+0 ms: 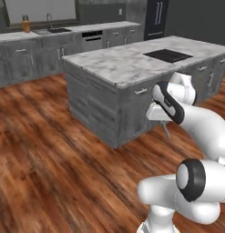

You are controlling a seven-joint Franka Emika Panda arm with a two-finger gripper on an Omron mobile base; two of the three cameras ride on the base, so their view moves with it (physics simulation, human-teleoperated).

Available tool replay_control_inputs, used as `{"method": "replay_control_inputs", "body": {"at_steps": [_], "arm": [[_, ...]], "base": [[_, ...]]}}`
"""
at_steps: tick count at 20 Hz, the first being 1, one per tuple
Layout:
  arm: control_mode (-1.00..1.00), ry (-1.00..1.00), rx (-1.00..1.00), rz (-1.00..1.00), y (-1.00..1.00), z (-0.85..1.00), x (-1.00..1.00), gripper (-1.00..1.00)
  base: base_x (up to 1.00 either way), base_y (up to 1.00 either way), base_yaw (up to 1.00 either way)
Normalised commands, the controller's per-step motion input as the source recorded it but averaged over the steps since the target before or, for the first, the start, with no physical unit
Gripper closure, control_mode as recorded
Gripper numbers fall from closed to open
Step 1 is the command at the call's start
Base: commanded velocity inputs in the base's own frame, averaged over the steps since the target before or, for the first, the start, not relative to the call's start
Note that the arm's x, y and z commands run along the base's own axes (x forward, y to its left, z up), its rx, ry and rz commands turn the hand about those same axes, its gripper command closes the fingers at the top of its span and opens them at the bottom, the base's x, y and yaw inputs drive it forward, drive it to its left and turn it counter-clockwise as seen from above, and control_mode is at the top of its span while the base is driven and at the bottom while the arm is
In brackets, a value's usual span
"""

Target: Organize the utensils by type. Pick up the wooden spoons from the counter and place them in the open cabinet. Then pick up the metallic utensils from the counter and place them in the open drawer.

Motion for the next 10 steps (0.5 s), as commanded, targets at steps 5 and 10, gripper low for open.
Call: {"method": "replay_control_inputs", "body": {"at_steps": [5,10], "arm": [[1.0,0.0,0.0,0.0,0.0,0.0,0.0,1.0],[1.0,0.0,0.0,0.0,0.0,0.0,0.0,1.0]], "base": [[0.49,0.02,0.32],[0.47,0.0,0.41]]}}
